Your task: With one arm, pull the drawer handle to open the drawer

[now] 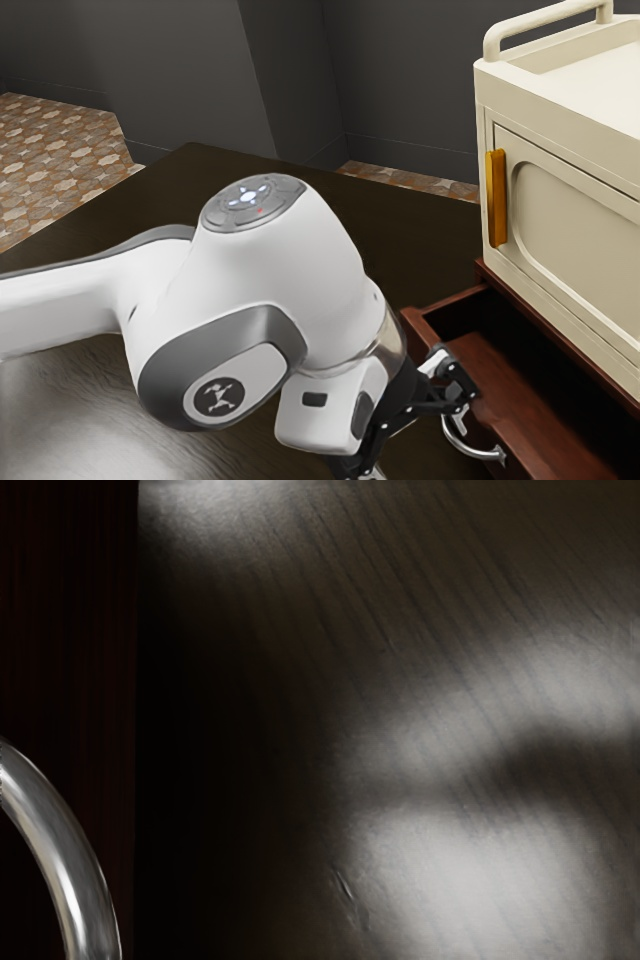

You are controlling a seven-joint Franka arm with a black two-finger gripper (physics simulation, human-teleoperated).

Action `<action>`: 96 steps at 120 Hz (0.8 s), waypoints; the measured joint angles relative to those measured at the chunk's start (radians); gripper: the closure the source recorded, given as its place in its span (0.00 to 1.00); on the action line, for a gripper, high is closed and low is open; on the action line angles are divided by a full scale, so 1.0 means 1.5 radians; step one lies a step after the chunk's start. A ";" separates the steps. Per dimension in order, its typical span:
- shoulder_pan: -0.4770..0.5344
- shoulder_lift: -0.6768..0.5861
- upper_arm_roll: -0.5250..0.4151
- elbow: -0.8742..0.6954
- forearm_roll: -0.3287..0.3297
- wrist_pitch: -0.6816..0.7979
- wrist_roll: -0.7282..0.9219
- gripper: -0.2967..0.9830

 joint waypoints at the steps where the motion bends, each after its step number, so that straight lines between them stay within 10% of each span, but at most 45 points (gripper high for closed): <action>1: 0.000 -0.001 0.000 -0.001 0.000 0.000 0.000 0.25; 96: -0.006 -0.141 0.008 -0.125 -0.001 -0.003 0.020 0.31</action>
